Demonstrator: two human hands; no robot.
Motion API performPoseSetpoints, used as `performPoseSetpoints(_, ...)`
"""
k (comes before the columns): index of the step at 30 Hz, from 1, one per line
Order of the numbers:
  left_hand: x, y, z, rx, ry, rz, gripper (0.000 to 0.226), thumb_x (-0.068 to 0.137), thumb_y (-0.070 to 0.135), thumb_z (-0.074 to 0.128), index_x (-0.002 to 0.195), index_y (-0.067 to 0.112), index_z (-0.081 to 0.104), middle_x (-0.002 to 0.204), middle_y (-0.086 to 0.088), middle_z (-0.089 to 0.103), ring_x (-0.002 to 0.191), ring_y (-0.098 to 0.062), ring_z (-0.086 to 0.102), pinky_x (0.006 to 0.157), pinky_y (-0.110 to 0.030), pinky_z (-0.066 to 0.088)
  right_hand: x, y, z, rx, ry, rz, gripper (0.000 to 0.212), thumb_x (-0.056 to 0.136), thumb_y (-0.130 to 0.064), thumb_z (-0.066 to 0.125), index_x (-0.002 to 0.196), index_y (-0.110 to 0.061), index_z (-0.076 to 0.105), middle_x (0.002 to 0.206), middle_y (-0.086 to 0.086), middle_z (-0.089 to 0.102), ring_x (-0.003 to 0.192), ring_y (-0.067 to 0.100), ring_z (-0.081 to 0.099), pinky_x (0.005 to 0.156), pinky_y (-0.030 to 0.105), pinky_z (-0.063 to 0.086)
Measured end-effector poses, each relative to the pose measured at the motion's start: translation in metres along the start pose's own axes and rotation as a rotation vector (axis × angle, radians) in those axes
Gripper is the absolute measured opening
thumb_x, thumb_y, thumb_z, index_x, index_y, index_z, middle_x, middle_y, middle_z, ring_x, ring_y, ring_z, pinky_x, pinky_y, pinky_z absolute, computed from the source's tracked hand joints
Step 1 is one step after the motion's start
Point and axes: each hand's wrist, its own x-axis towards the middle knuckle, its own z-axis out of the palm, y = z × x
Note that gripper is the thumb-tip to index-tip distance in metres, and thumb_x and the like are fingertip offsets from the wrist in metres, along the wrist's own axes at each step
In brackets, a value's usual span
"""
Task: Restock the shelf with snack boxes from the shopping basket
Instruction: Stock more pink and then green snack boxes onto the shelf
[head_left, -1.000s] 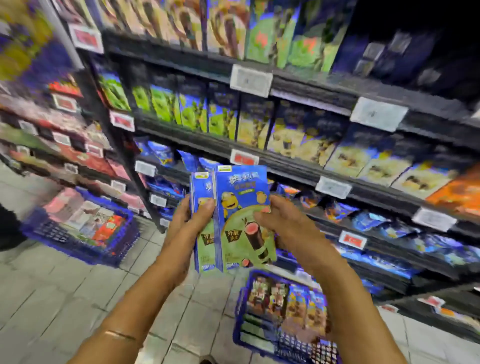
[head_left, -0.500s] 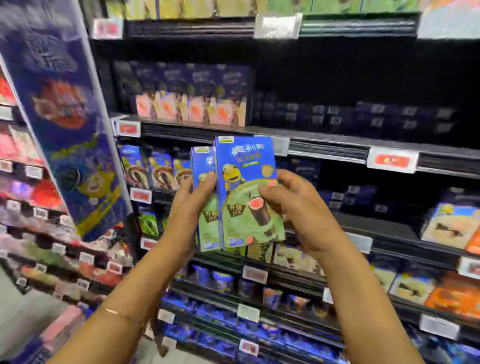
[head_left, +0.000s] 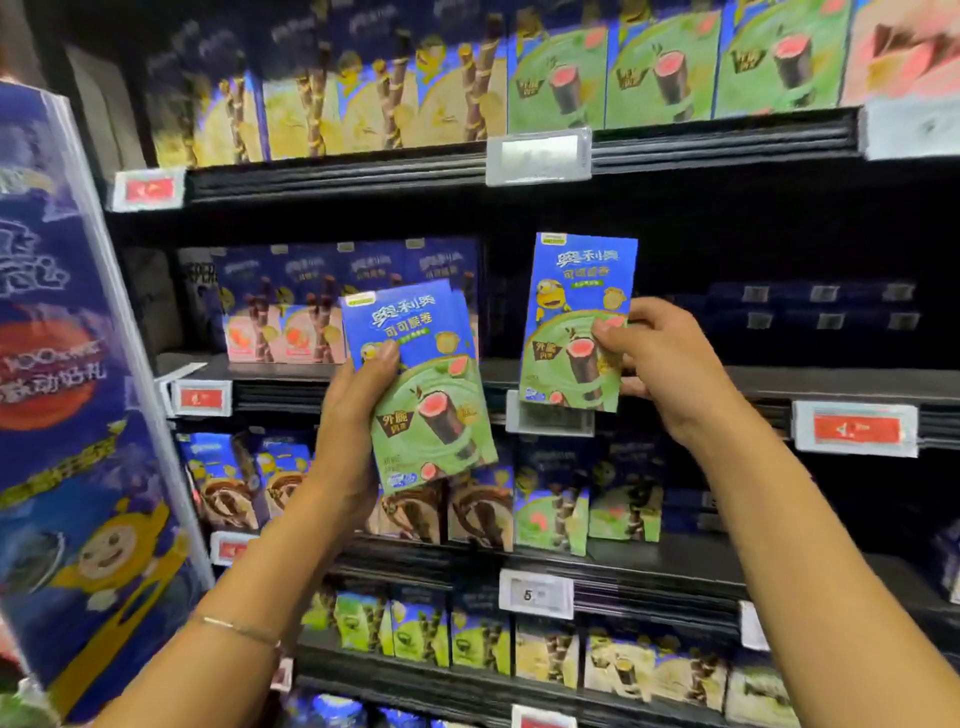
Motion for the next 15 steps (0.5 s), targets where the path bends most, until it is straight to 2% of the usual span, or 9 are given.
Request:
performPoseSetpoints(2, 0.020, 0.003, 0.002, 0.009, -0.036, 0.024, 0.045, 0.091, 0.039, 0.068, 0.124, 0.009, 0.064, 0.104, -0.009, 0.079, 0.085, -0.025, 0.079, 0.068, -0.035, 0.064, 0.033, 0.002, 0.002, -0.020, 0.058, -0.011, 0.018, 0.095, -0.014, 0.067, 0.112, -0.009, 0.066, 0.106, 0.010, 0.076, 0.092, 0.024, 0.076, 0.074, 0.041, 0.061)
performPoseSetpoints(5, 0.043, 0.003, 0.004, 0.011, -0.084, 0.060, 0.042, 0.095, 0.040, 0.060, 0.123, 0.009, 0.067, 0.108, -0.012, 0.077, 0.089, -0.026, 0.078, 0.073, -0.038, 0.065, 0.078, 0.005, 0.008, -0.103, 0.156, -0.040, 0.022, 0.089, -0.012, 0.071, 0.110, -0.006, 0.066, 0.108, 0.014, 0.074, 0.099, 0.029, 0.072, 0.087, 0.046, 0.060)
performPoseSetpoints(8, 0.057, 0.000, 0.004, -0.022, -0.127, 0.069, 0.035, 0.103, 0.037, 0.050, 0.104, 0.019, 0.081, 0.102, -0.008, 0.081, 0.087, -0.024, 0.079, 0.073, -0.036, 0.064, 0.112, 0.012, 0.017, -0.307, 0.276, -0.018, 0.022, 0.088, -0.011, 0.064, 0.104, 0.005, 0.067, 0.113, 0.024, 0.070, 0.099, 0.033, 0.066, 0.077, 0.033, 0.048)
performPoseSetpoints(10, 0.062, 0.002, 0.005, -0.027, -0.147, 0.080, 0.035, 0.101, 0.038, 0.052, 0.099, 0.022, 0.083, 0.102, -0.008, 0.081, 0.088, -0.024, 0.079, 0.074, -0.036, 0.064, 0.126, 0.017, 0.025, -0.431, 0.235, 0.074, 0.030, 0.096, -0.013, 0.054, 0.116, 0.007, 0.065, 0.127, 0.028, 0.063, 0.112, 0.037, 0.061, 0.080, 0.030, 0.040)
performPoseSetpoints(12, 0.067, 0.004, 0.005, -0.026, -0.157, 0.096, 0.032, 0.097, 0.038, 0.054, 0.098, 0.023, 0.083, 0.103, -0.008, 0.081, 0.088, -0.025, 0.079, 0.073, -0.035, 0.064, 0.135, 0.020, 0.031, -0.539, 0.145, 0.097, 0.036, 0.103, -0.014, 0.046, 0.129, 0.006, 0.060, 0.138, 0.027, 0.058, 0.125, 0.038, 0.056, 0.088, 0.030, 0.041)
performPoseSetpoints(15, 0.074, 0.008, 0.006, -0.022, -0.170, 0.117, 0.031, 0.095, 0.039, 0.056, 0.100, 0.021, 0.081, 0.102, -0.009, 0.081, 0.087, -0.025, 0.079, 0.072, -0.035, 0.064, 0.152, 0.024, 0.039, -0.594, 0.086, 0.095, 0.036, 0.103, -0.017, 0.054, 0.134, 0.000, 0.058, 0.134, 0.022, 0.061, 0.120, 0.038, 0.061, 0.096, 0.038, 0.053)
